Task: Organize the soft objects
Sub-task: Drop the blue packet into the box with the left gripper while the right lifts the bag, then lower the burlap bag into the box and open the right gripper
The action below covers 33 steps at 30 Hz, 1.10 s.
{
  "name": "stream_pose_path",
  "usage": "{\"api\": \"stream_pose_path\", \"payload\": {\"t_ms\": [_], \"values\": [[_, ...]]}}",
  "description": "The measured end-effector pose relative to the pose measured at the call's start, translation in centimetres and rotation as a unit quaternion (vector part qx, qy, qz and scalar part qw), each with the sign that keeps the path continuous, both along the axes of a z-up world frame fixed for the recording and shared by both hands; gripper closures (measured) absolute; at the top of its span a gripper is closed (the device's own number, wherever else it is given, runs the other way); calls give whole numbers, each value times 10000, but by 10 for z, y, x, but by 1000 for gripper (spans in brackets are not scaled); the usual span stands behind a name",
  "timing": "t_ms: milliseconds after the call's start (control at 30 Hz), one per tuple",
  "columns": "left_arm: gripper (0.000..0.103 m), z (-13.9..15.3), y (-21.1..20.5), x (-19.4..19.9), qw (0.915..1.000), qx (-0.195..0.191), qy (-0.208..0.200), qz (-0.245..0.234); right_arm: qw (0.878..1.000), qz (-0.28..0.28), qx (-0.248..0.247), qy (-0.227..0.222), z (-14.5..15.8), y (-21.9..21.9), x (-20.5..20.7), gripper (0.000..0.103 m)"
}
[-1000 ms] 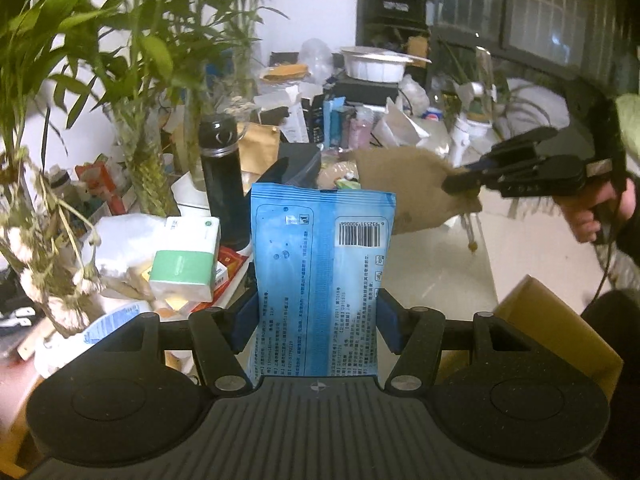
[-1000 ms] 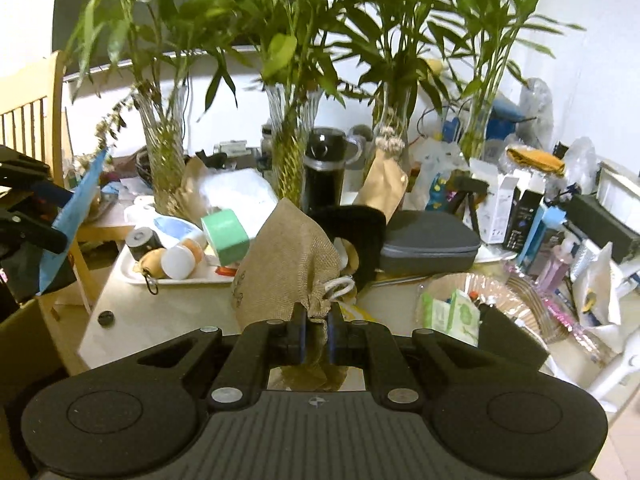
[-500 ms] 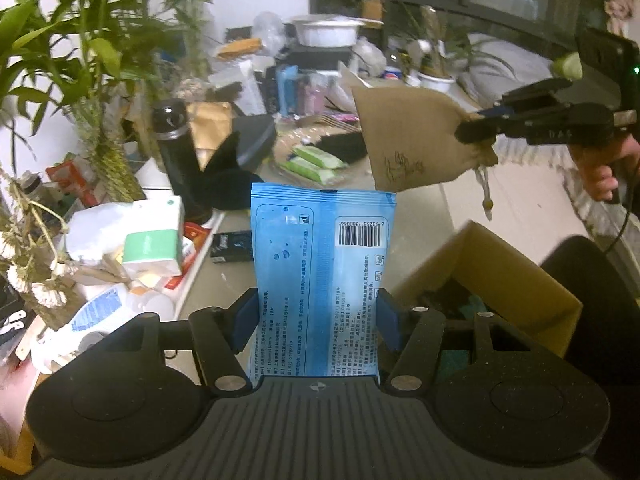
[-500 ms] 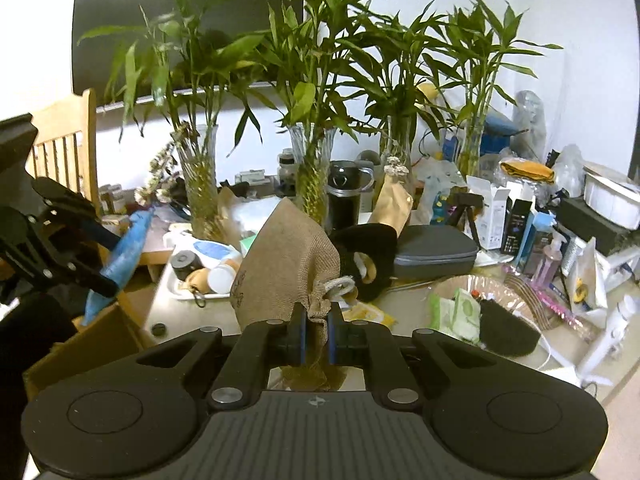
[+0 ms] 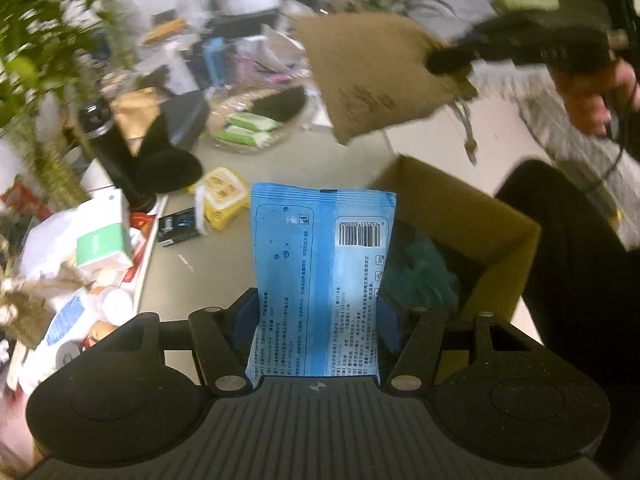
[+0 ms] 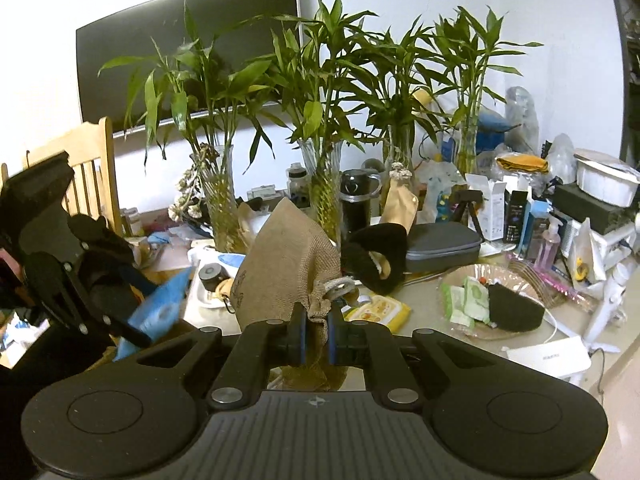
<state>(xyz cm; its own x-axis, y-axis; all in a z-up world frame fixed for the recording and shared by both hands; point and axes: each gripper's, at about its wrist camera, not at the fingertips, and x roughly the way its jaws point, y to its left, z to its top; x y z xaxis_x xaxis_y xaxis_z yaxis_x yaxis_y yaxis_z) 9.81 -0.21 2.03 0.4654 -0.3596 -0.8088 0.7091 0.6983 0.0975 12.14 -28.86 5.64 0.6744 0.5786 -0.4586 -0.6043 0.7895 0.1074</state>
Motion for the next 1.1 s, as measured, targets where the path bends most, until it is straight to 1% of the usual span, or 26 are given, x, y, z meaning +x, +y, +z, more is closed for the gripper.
{"api": "stream_pose_path", "payload": {"t_ms": [67,167,200,267,300,333,433,533,700,833,900,1100], "values": [[42,-5,-9,-5,9992,273,-105,-286,10000,0,66,23,0,-1,-5,90],[35,-15,-24,-13,9942,747,-393,-666,9998,-2,172,80,-1,-2,-12,90],[33,-18,-28,-16,9920,881,-518,-736,9997,-10,209,105,-2,-3,-14,90],[28,-20,-30,-20,9892,1020,-738,-751,9996,-22,255,145,-5,-3,-17,90],[22,-21,-29,-21,9891,1025,-777,-716,9995,-31,275,166,-6,-3,-19,90],[20,-20,-27,-22,9899,985,-773,-667,9994,-37,301,190,-8,-3,-20,90],[20,-18,-23,-25,9924,862,-727,-496,9988,-77,406,251,-12,-6,-26,90],[20,-14,-16,-32,9939,708,-823,-173,9983,-101,486,291,-15,-8,-32,90],[20,-10,-1,-41,9952,344,-816,427,9978,-90,547,354,-20,-10,-39,90],[20,-7,14,-47,9926,71,-785,925,9976,-79,568,400,-23,-9,-44,90],[20,-6,20,-50,9910,-43,-764,1099,9976,-44,551,416,-25,-7,-47,90],[20,-1,41,-62,9830,-393,-736,1638,9974,91,487,514,-31,3,-51,90]]}}
